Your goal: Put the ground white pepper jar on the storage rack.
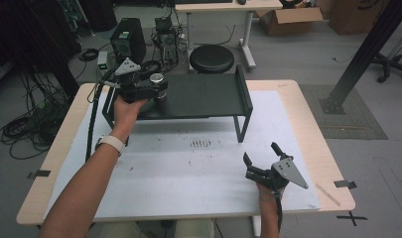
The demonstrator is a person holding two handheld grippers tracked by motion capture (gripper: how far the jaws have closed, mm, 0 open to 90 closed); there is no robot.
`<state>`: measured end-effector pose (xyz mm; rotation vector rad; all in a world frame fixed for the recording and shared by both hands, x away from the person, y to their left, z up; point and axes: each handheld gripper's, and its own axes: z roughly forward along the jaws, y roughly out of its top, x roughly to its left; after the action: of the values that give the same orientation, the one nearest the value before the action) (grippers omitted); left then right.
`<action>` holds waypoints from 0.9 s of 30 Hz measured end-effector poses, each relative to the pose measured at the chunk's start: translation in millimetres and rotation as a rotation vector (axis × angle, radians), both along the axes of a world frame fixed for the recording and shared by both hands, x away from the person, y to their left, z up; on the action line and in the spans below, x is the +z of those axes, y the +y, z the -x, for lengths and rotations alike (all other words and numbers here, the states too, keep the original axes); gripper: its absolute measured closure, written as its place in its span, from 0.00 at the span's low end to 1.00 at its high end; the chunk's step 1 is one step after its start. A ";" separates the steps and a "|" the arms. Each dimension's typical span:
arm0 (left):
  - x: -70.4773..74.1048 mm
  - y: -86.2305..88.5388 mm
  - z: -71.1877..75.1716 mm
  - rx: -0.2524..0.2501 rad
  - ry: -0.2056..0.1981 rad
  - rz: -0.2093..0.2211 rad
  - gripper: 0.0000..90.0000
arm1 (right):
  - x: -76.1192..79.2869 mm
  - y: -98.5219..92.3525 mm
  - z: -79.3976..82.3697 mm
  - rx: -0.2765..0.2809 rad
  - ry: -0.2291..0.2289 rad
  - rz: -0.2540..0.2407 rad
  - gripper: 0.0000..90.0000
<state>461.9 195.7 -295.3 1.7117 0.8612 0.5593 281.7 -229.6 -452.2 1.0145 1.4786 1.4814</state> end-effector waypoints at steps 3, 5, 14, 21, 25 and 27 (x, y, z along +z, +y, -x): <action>1.6 0.4 1.6 -0.001 -0.004 0.002 0.22 | 0.0 -0.1 0.0 0.000 0.001 0.000 0.00; 3.0 0.6 3.1 0.004 -0.009 -0.001 0.19 | 0.0 0.0 0.0 0.000 0.002 -0.001 0.00; 9.5 3.6 10.1 0.024 -0.017 0.022 0.09 | 0.0 -0.2 0.0 0.001 0.002 -0.002 0.00; 18.7 7.1 20.2 0.039 -0.039 0.036 0.04 | 0.0 -0.4 -0.1 0.000 0.000 -0.003 0.00; 23.3 8.7 26.3 0.038 -0.046 0.043 0.00 | 0.0 -0.5 -0.1 0.000 0.001 -0.007 0.00; 25.2 10.1 29.5 0.036 -0.050 0.047 0.00 | 0.0 -0.5 0.0 0.000 0.000 -0.006 0.00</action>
<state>432.4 205.7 -270.0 1.6357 0.8643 0.5986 281.8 -230.2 -452.2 1.0180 1.4747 1.4871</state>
